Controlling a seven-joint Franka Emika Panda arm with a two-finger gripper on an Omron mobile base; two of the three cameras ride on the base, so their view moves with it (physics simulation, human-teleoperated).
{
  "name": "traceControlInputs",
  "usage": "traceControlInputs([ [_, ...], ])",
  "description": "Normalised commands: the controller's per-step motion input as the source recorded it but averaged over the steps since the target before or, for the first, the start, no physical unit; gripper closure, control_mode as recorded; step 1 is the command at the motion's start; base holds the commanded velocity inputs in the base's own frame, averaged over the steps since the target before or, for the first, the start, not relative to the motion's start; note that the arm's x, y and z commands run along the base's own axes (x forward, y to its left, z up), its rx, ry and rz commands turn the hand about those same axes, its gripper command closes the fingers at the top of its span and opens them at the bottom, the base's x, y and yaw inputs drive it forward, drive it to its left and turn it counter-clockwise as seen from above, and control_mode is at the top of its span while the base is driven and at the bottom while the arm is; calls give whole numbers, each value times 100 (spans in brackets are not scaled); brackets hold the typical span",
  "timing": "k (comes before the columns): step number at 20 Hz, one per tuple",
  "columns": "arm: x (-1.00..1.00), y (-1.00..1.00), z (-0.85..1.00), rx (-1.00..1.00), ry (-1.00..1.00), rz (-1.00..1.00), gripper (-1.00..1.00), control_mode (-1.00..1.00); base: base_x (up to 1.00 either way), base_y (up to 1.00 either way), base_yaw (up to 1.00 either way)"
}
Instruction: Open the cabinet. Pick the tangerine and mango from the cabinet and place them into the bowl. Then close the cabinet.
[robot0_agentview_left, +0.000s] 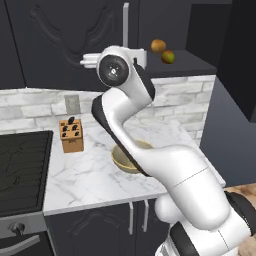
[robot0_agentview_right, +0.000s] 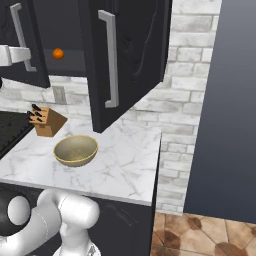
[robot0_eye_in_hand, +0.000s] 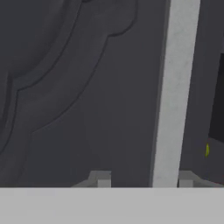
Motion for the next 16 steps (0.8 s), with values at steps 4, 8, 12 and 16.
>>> traceControlInputs([
  [4, -33, 99, -93, 0, 1, -4, 100, -100, 0, 0, 0],
  [8, -49, 94, -100, -3, -4, 0, 100, -100, 0, 0, 0],
  [12, -80, 96, -100, -4, -14, 0, 100, -100, 0, 0, 0],
  [16, -84, 100, -100, -3, -11, 0, 100, -100, 0, 0, 0],
])
